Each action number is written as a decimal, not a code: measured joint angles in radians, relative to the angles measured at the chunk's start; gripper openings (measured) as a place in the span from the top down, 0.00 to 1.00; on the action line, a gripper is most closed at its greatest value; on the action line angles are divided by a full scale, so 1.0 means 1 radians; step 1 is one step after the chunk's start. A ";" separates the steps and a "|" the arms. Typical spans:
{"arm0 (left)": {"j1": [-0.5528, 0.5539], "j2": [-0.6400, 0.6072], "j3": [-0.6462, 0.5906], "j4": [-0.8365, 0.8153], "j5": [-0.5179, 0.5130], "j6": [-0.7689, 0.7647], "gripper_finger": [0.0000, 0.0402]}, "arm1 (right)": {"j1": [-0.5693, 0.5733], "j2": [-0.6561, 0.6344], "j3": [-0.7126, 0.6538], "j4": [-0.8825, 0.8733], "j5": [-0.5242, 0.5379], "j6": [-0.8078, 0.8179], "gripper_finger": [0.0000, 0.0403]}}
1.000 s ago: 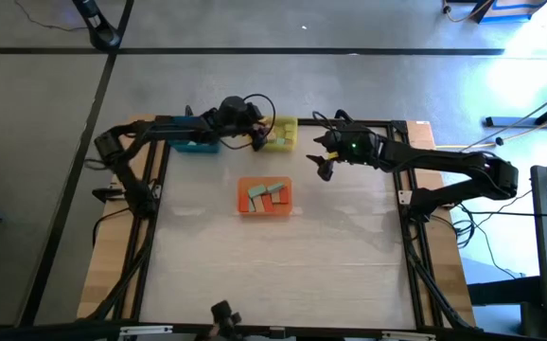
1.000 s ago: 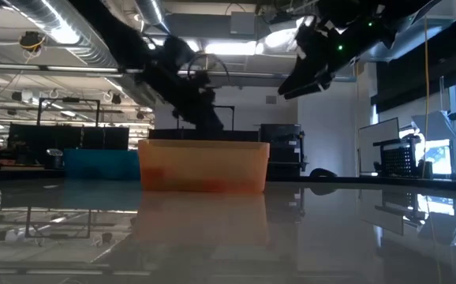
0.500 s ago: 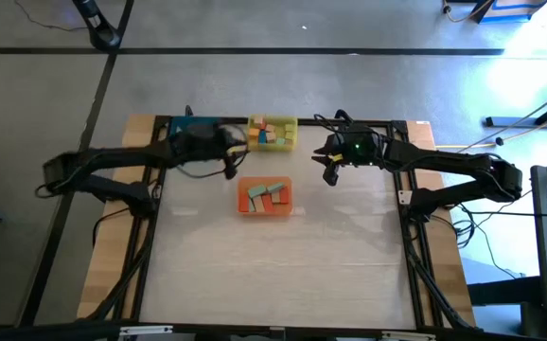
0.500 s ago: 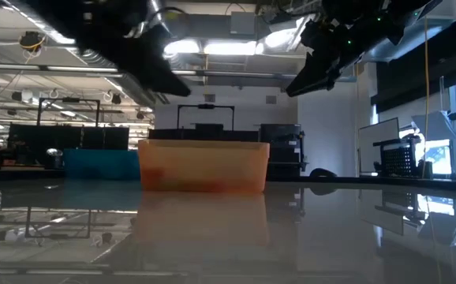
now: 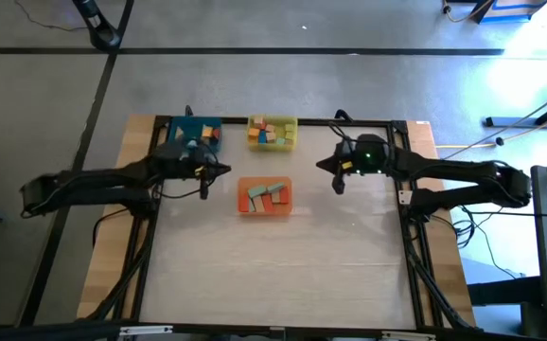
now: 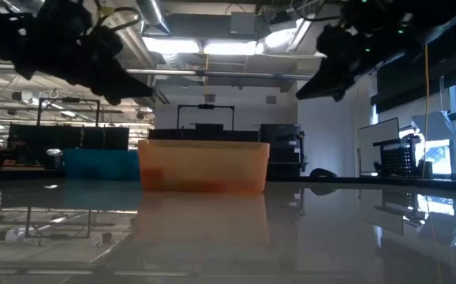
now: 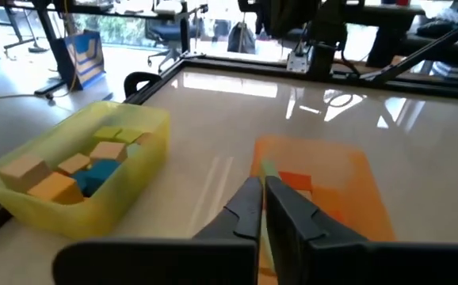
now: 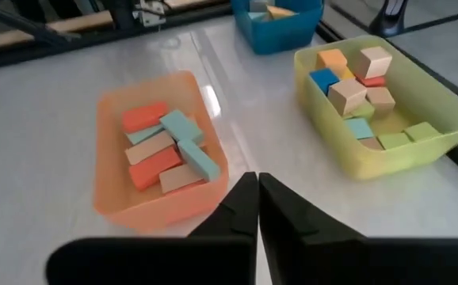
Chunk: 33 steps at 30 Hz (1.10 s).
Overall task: Sort blocks by size
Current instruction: Return to Home Position
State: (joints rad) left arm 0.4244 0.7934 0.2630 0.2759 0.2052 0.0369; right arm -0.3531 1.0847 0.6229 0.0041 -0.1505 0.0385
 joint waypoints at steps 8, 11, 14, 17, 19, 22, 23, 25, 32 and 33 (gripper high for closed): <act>-0.002 -0.140 -0.108 0.032 0.001 -0.047 1.00 | 0.000 -0.195 -0.096 0.010 0.000 0.051 0.99; -0.002 -0.183 -0.151 0.062 0.001 -0.066 0.99 | 0.000 -0.269 -0.145 0.046 -0.010 0.062 0.98; -0.002 -0.221 -0.189 0.083 0.001 -0.080 1.00 | 0.000 -0.337 -0.202 0.122 -0.038 0.073 0.98; -0.002 -0.261 -0.217 0.076 0.001 -0.094 0.99 | 0.000 -0.391 -0.252 0.176 -0.044 0.092 0.99; -0.002 -0.287 -0.233 0.076 0.001 -0.106 0.99 | -0.001 -0.415 -0.272 0.180 -0.044 0.098 0.99; -0.001 -0.332 -0.254 0.061 -0.014 -0.113 1.00 | -0.001 -0.456 -0.300 0.179 -0.041 0.115 0.99; -0.003 -0.351 -0.254 0.043 -0.031 -0.118 1.00 | 0.000 -0.469 -0.307 0.181 -0.027 0.122 0.99; -0.014 -0.388 -0.254 0.014 -0.072 -0.128 1.00 | 0.000 -0.494 -0.324 0.182 0.012 0.152 1.00; -0.085 -0.537 -0.254 -0.128 -0.132 -0.117 1.00 | 0.000 -0.601 -0.398 0.178 0.080 0.175 1.00; -0.096 -0.562 -0.254 -0.159 -0.136 -0.119 1.00 | 0.000 -0.616 -0.409 0.178 0.081 0.182 1.00</act>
State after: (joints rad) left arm 0.3289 0.2316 0.0094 0.1171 0.0691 -0.0825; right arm -0.3531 0.4691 0.2136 0.1821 -0.0695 0.2203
